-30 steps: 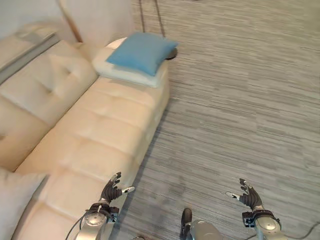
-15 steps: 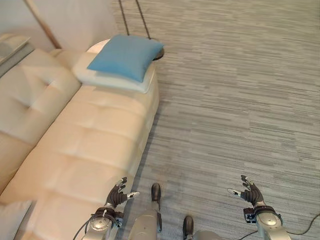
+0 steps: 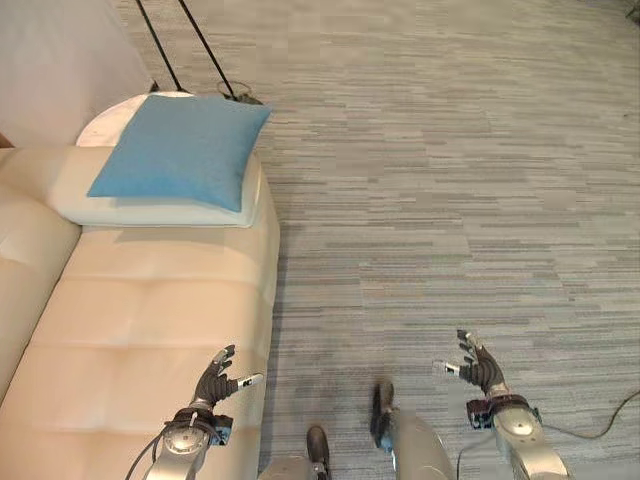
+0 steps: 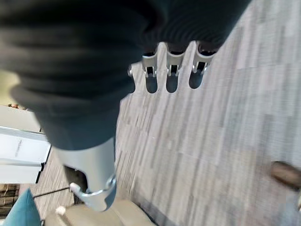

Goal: Pick up all the scattered cushions and arrange them neatly on the sofa.

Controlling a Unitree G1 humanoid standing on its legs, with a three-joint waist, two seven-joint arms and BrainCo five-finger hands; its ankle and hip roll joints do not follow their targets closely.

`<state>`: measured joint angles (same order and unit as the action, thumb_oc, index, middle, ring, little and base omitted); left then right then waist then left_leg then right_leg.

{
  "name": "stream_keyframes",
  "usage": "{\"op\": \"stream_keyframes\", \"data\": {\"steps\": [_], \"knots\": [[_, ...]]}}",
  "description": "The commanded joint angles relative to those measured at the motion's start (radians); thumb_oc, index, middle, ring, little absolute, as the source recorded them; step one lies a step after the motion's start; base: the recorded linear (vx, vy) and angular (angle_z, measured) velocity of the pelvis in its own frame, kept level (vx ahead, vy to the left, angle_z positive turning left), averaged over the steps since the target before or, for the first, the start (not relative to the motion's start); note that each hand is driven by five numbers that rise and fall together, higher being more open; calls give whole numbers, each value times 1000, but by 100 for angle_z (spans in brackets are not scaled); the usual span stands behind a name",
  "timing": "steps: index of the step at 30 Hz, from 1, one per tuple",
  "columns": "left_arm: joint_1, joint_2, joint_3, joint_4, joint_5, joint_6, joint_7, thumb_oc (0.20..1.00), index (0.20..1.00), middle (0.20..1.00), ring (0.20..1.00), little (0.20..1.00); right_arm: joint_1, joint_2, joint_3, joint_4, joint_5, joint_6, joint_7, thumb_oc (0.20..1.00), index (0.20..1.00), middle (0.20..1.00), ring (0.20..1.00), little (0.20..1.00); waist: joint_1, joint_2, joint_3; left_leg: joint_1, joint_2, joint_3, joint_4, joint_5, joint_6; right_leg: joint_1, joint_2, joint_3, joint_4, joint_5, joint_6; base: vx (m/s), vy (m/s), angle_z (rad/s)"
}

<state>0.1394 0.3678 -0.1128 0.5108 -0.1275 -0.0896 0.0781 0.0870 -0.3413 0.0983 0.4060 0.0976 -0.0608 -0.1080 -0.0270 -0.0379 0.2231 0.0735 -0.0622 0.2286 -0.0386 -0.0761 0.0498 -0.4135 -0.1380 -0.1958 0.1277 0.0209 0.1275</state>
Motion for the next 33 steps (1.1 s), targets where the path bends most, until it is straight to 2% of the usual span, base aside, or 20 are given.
{"op": "stream_keyframes", "data": {"steps": [1, 4, 5, 6, 7, 8, 9, 10, 11, 12, 13, 17, 18, 19, 23, 25, 27, 29, 32, 33], "knots": [[5, 24, 13, -71, 50, -46, 4, 1000, 1000, 1000, 1000, 1000, -12, -36, -41, -27, -14, -43, -22, 1000, 1000, 1000, 1000, 1000, -23, 15, 11, 45, 49, -80, 85, -118, -49, 75, -11, -22, -92, 58, 56, 401, -104, 3], [11, 22, 14, -76, 53, -51, 3, 1000, 1000, 1000, 1000, 1000, 11, -40, -54, -31, -18, -44, -17, 1000, 1000, 1000, 1000, 1000, -48, 20, -6, 139, 54, -114, 71, -178, -69, 51, -33, 18, -87, 87, 68, 673, -217, 28], [23, 15, 8, -70, 51, -56, 4, 1000, 1000, 1000, 1000, 1000, 22, -46, -47, -27, -19, -44, -7, 1000, 1000, 1000, 1000, 1000, -56, 37, -14, 169, 82, -130, 103, -162, -90, 75, -20, 33, -50, 111, 50, 587, -218, 51], [23, 16, 8, -70, 51, -57, 4, 1000, 1000, 1000, 1000, 1000, 22, -45, -47, -27, -19, -44, -7, 1000, 1000, 1000, 1000, 1000, -57, 33, -16, 166, 79, -132, 102, -159, -90, 74, -23, 33, -52, 114, 50, 511, -221, 57], [18, 11, 4, -62, 48, -56, 8, 1000, 1000, 1000, 1000, 1000, 16, -51, -41, -20, -25, -47, -9, 1000, 1000, 1000, 1000, 1000, -58, 43, -20, 150, 96, -132, 151, -118, -104, 83, -12, 35, -41, 113, 37, 426, -327, 45], [4, 7, -12, -51, 39, -57, 13, 1000, 1000, 1000, 1000, 1000, 3, -69, -34, -11, -15, -54, -15, 1000, 1000, 1000, 1000, 1000, -47, 58, -12, 52, 145, -127, 393, 37, -136, 123, 10, 18, -30, 89, -1, 426, -328, 33], [3, 7, -12, -51, 39, -57, 13, 1000, 1000, 1000, 1000, 1000, 2, -69, -34, -11, -15, -55, -15, 1000, 1000, 1000, 1000, 1000, -50, 55, -15, 46, 142, -129, 395, 40, -136, 120, 6, 16, -32, 91, -1, 444, -424, 12], [-2, 1, -10, -37, 15, -56, 15, 1000, 1000, 1000, 1000, 1000, -5, -82, -29, -4, -7, -54, -21, 1000, 1000, 1000, 1000, 1000, -32, 43, -2, -52, 177, -91, 570, 102, -132, 174, 11, -9, -45, 53, -37, 169, -192, -10], [-2, 2, -9, -36, 15, -56, 15, 1000, 1000, 1000, 1000, 1000, -6, -81, -28, -4, -7, -55, -21, 1000, 1000, 1000, 1000, 1000, -34, 40, -4, -56, 174, -92, 569, 105, -132, 171, 7, -10, -47, 56, -37, 450, -325, -16], [-11, -8, 1, -2, -3, -54, 23, 1000, 1000, 1000, 1000, 1000, -24, -94, -21, 13, -12, -45, -28, 1000, 1000, 1000, 1000, 1000, -3, 28, 5, -141, 172, -47, 617, 57, -117, 236, 6, -23, -71, 23, -47, 267, -135, -16], [-12, -9, 0, -1, -3, -54, 23, 1000, 1000, 1000, 1000, 1000, -24, -95, -21, 13, -12, -45, -28, 1000, 1000, 1000, 1000, 1000, -2, 30, 6, -142, 174, -47, 621, 54, -117, 237, 8, -24, -70, 23, -47, 406, -153, -2], [1, -35, 19, 57, -11, -52, 40, 1000, 1000, 1000, 1000, 1000, -28, -104, -17, 17, -20, -41, -38, 1000, 1000, 1000, 1000, 1000, 48, 14, 2, -242, 149, 17, 436, 3, -99, 344, 8, -34, -120, -17, -26, 361, -16, -8], [6, -39, 26, 67, -13, -50, 46, 1000, 1000, 1000, 1000, 1000, -26, -104, -16, 23, -20, -42, -43, 1000, 1000, 1000, 1000, 1000, 56, 17, 1, -259, 148, 26, 336, 38, -108, 369, 14, -43, -124, -34, -22, 503, 28, -24], [7, -46, 37, 83, -25, -46, 56, 1000, 1000, 1000, 1000, 1000, -19, -99, -17, 32, -19, -38, -49, 1000, 1000, 1000, 1000, 1000, 74, 26, -4, -276, 152, 26, 197, 121, -128, 418, 36, -57, -125, -62, -25, 406, 19, -18], [19, -56, 52, 114, -26, -37, 63, 1000, 1000, 1000, 1000, 1000, 7, -90, -25, 36, -27, -34, -50, 1000, 1000, 1000, 1000, 1000, 87, 37, -14, -285, 172, 51, 68, 204, -142, 492, 55, -82, -115, -119, -26, 413, 38, 11], [23, -61, 60, 136, -28, -32, 68, 1000, 1000, 1000, 1000, 1000, 23, -81, -26, 45, -31, -30, -50, 1000, 1000, 1000, 1000, 1000, 96, 30, -26, -311, 177, 92, 35, 202, -152, 556, 50, -89, -89, -181, -28, 524, 109, 25], [36, -63, 72, 135, -37, -30, 68, 1000, 1000, 1000, 1000, 1000, 27, -71, -24, 50, -33, -28, -42, 1000, 1000, 1000, 1000, 1000, 104, 33, -40, -295, 184, 125, 38, 211, -142, 581, 51, -93, -78, -195, -23, 414, 128, 52], [49, -62, 74, 147, -34, -29, 68, 1000, 1000, 1000, 1000, 1000, 28, -65, -14, 51, -39, -29, -41, 1000, 1000, 1000, 1000, 1000, 118, 17, -64, -314, 168, 102, 97, 208, -131, 609, 31, -108, -68, -199, -10, 440, 152, 31], [58, -54, 81, 144, -37, -28, 64, 1000, 1000, 1000, 1000, 1000, 35, -49, -10, 46, -45, -28, -31, 1000, 1000, 1000, 1000, 1000, 132, -6, -78, -306, 143, 93, 132, 169, -106, 605, -9, -115, -1, -180, 10, 357, 173, 40], [60, -48, 86, 140, -39, -26, 63, 1000, 1000, 1000, 1000, 1000, 34, -39, -7, 34, -49, -28, -27, 1000, 1000, 1000, 1000, 1000, 138, -19, -76, -293, 120, 82, 140, 141, -82, 579, -42, -114, 93, -132, 30, 337, 278, 44]]}}
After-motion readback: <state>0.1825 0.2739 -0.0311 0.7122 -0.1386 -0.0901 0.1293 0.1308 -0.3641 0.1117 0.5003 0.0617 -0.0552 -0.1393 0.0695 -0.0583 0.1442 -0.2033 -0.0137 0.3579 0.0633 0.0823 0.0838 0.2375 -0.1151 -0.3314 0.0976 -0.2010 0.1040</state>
